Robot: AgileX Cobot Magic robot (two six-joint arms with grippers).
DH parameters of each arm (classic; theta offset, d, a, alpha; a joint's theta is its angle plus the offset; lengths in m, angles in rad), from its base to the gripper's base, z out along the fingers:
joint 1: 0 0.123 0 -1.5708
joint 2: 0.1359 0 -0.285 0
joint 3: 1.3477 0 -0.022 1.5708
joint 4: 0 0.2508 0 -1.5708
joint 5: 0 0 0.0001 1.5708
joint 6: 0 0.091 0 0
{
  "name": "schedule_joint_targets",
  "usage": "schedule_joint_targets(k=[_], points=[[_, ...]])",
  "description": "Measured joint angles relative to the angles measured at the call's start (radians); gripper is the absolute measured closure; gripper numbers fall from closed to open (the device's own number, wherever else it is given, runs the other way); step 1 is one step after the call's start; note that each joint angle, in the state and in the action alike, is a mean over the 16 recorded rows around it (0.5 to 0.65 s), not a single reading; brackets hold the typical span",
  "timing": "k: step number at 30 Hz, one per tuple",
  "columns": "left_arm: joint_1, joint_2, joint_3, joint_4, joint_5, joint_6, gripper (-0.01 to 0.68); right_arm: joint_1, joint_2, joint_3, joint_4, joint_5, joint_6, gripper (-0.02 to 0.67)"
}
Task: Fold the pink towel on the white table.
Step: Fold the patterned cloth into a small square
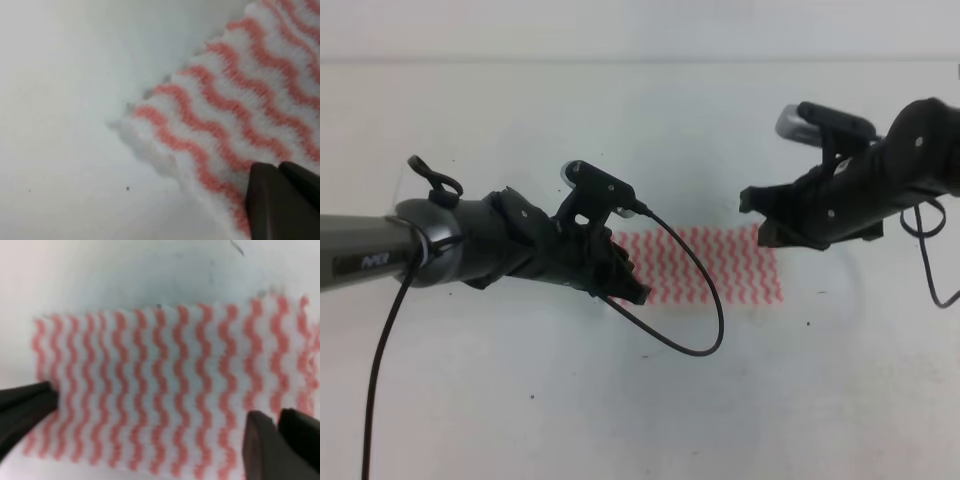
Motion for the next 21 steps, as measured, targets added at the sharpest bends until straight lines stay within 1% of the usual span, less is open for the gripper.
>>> schedule_joint_targets(k=[8,12,21], points=[[0.000,0.000,0.000,0.000,0.004,0.000,0.676,-0.002,0.081,-0.031,-0.017,0.016,0.025,0.410],[0.000,-0.001,0.000,0.000,0.007,0.000,0.676,-0.004,0.114,-0.059,-0.041,0.038,0.045,0.350],[0.000,-0.001,0.000,0.000,0.013,0.000,0.676,-0.009,0.165,-0.111,-0.096,0.086,0.084,0.334]])
